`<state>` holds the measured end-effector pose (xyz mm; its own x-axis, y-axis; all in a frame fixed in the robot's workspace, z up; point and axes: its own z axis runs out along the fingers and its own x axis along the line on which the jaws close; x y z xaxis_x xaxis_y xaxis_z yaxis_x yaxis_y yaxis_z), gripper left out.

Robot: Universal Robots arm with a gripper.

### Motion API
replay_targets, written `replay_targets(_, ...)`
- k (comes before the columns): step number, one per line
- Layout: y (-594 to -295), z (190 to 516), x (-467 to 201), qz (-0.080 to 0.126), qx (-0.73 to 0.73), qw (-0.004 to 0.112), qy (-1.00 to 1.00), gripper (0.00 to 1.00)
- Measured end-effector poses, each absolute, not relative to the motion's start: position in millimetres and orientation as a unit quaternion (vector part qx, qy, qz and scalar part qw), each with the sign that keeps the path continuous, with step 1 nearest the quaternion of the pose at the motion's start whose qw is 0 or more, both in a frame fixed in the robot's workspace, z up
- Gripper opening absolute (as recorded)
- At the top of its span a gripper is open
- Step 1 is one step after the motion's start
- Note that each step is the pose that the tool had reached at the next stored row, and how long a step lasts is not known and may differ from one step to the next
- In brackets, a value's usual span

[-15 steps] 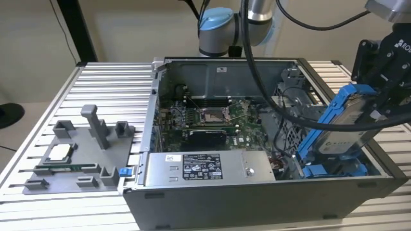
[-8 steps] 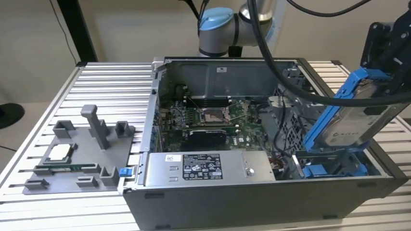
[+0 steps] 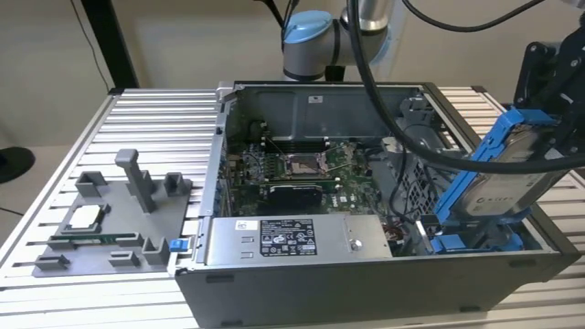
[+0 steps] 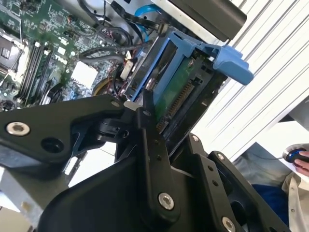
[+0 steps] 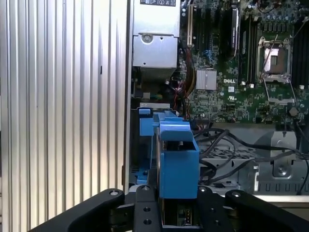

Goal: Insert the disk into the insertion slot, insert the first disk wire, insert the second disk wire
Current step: 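Insert the disk into the insertion slot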

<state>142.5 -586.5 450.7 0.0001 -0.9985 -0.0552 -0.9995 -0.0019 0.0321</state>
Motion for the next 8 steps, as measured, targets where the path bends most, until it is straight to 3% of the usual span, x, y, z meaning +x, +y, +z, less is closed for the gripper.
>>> replay_targets(8, -583.7, 442.2, 138.5, 0.026, -0.702, 0.012, 0.712, 0.00)
